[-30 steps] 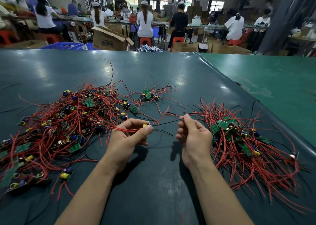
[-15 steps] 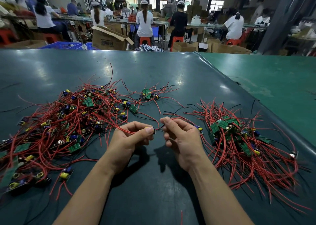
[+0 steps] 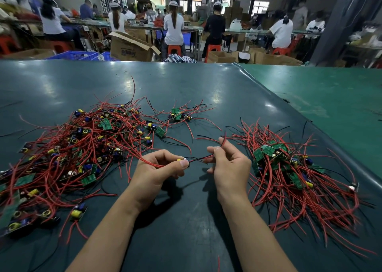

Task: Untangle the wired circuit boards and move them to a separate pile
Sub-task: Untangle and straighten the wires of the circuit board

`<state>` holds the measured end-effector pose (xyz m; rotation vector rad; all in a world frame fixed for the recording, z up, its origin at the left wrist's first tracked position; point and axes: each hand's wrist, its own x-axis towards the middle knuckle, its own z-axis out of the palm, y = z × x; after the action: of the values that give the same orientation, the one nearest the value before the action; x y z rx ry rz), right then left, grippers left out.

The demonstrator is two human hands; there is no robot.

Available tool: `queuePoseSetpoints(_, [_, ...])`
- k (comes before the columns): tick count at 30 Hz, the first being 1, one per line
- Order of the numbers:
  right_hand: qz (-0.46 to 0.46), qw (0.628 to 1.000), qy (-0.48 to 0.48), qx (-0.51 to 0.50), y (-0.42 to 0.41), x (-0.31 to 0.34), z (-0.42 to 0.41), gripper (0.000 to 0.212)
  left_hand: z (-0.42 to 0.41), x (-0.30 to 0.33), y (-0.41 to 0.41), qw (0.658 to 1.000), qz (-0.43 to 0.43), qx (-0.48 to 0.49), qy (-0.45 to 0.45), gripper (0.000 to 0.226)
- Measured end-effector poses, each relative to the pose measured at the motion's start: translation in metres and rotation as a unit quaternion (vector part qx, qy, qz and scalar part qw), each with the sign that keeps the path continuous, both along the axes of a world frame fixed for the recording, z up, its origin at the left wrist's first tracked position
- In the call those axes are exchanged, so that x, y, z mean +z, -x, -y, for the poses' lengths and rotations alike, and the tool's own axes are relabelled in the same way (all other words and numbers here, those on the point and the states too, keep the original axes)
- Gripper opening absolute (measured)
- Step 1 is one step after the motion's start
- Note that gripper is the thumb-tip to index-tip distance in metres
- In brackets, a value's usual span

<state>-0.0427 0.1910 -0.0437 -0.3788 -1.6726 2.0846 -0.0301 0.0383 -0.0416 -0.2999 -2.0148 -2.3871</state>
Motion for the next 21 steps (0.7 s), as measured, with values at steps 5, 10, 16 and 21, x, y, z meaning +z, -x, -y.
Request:
queuePoseSetpoints(5, [-0.020,0.999,0.041,-0.020,0.000,0.000,-0.006,0.011,0.001,-0.001,0.001,1.000,-0.002,-0.013,0.004,0.020])
queuePoseSetpoints(10, [-0.055,0.997,0.045,-0.026,-0.002,0.004,-0.005,0.011,0.002,0.000,0.002,0.999,0.011,-0.013,-0.036,0.011])
queuePoseSetpoints(16, [-0.057,0.998,0.008,-0.012,-0.006,0.006,-0.002,0.014,0.002,0.004,0.003,0.994,0.032,0.011,-0.107,0.009])
queuePoseSetpoints(21, [-0.092,0.988,-0.125,-0.019,-0.010,0.004,0.004,0.030,0.002,0.005,0.005,0.979,0.042,0.081,-0.181,0.003])
